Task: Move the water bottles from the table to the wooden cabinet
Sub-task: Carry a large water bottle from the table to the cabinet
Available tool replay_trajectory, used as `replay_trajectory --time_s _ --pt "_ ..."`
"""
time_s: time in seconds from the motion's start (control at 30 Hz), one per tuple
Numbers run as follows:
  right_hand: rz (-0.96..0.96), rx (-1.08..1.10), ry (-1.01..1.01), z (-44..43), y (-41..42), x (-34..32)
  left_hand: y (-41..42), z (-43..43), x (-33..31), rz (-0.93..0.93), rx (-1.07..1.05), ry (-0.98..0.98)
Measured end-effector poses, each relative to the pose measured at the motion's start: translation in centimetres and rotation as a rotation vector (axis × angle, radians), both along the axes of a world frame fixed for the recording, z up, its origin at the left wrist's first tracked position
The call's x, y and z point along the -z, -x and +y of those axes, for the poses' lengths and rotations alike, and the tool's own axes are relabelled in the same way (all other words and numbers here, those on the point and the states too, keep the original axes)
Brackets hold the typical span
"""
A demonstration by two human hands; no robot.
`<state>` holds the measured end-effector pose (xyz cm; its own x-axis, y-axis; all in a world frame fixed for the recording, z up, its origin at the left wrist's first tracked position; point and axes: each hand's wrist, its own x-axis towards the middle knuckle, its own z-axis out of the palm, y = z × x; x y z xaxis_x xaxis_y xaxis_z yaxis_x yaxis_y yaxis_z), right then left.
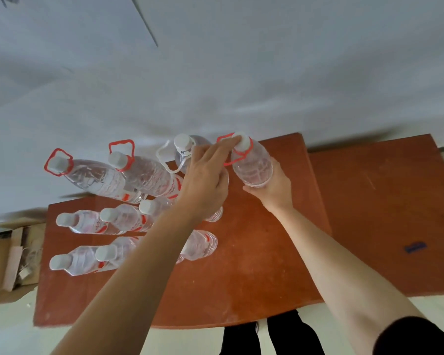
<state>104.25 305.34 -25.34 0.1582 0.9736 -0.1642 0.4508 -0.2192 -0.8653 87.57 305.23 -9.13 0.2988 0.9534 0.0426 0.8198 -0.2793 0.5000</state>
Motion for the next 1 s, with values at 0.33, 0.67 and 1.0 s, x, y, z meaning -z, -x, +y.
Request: replay_trajectory --time_s 0.33,0.67,1.0 --pt "-0.095 -0.17 0.124 -1.2 -2.7 -2.3 -0.5 -0.6 0.3 0.065 0.084 0.02" --pt "-0.529 -0.287 -0.318 1.4 -2.0 -20.6 7.9 -3.7 -12.8 0.362 -0.349 -0.167" --pt "-0.448 -0.644 -1.052 -4.1 20.5 -36.5 22.9 -22.8 -25.4 0.473 -1.078 -0.468"
